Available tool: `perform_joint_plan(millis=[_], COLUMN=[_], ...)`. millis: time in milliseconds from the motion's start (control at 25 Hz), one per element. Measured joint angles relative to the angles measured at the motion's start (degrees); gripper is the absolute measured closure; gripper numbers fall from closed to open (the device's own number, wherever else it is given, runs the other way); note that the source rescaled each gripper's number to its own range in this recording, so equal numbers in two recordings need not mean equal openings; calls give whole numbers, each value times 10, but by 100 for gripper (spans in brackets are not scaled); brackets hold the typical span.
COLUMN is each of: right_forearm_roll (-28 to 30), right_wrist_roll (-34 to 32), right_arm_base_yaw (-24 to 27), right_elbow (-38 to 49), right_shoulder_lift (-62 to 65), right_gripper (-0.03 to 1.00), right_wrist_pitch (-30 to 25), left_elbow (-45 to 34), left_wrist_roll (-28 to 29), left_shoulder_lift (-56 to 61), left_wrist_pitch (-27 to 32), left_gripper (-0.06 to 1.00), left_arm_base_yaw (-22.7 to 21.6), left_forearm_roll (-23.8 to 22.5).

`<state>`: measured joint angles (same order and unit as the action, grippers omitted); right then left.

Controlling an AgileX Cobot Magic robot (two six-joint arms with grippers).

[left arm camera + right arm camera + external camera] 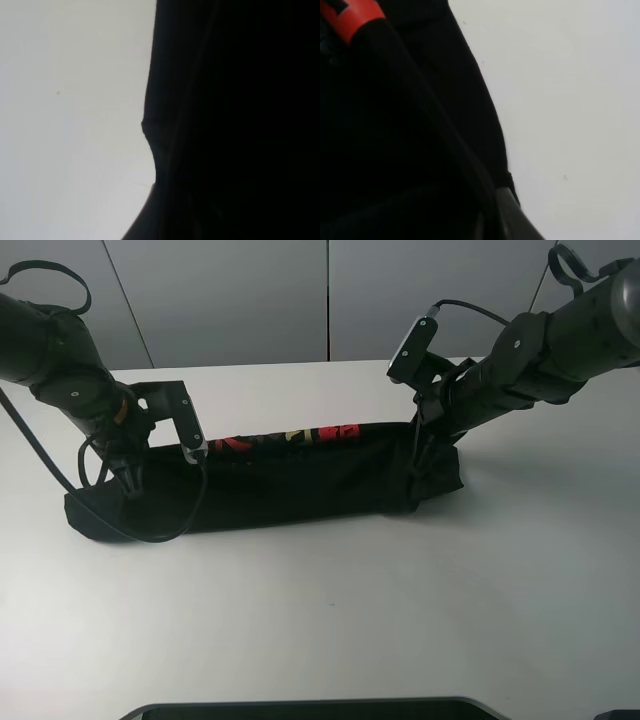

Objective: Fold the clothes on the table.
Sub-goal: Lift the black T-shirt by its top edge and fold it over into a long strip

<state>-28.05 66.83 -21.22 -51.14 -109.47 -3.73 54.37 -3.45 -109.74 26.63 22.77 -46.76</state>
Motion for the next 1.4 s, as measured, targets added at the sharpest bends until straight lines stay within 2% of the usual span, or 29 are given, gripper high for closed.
perform_joint_plan(millis=[440, 840, 1280, 1320, 1400], right_forearm_roll=[0, 0, 0, 0, 0], right_wrist_roll=[0, 11, 15, 15, 15], right_arm_base_yaw=[0, 0, 0, 0, 0], right_elbow=[0, 0, -1, -1, -1], right_shoulder_lift=[-2, -63, -69, -70, -70], right_gripper=[96, 96, 96, 94, 82], right_wrist_pitch=[23, 37, 74, 75, 80], left_elbow=[0, 0, 0, 0, 0], left_wrist_roll=[0, 0, 0, 0, 0], left_shoulder_lift=[-19, -19, -19, -19, -19], left_wrist_pitch=[-51, -54, -54, -55, -55], left_gripper=[92, 92, 92, 92, 88], left_arm_base_yaw=[-4, -4, -4, -4, -4], left_forearm_roll=[-3, -4, -4, -4, -4])
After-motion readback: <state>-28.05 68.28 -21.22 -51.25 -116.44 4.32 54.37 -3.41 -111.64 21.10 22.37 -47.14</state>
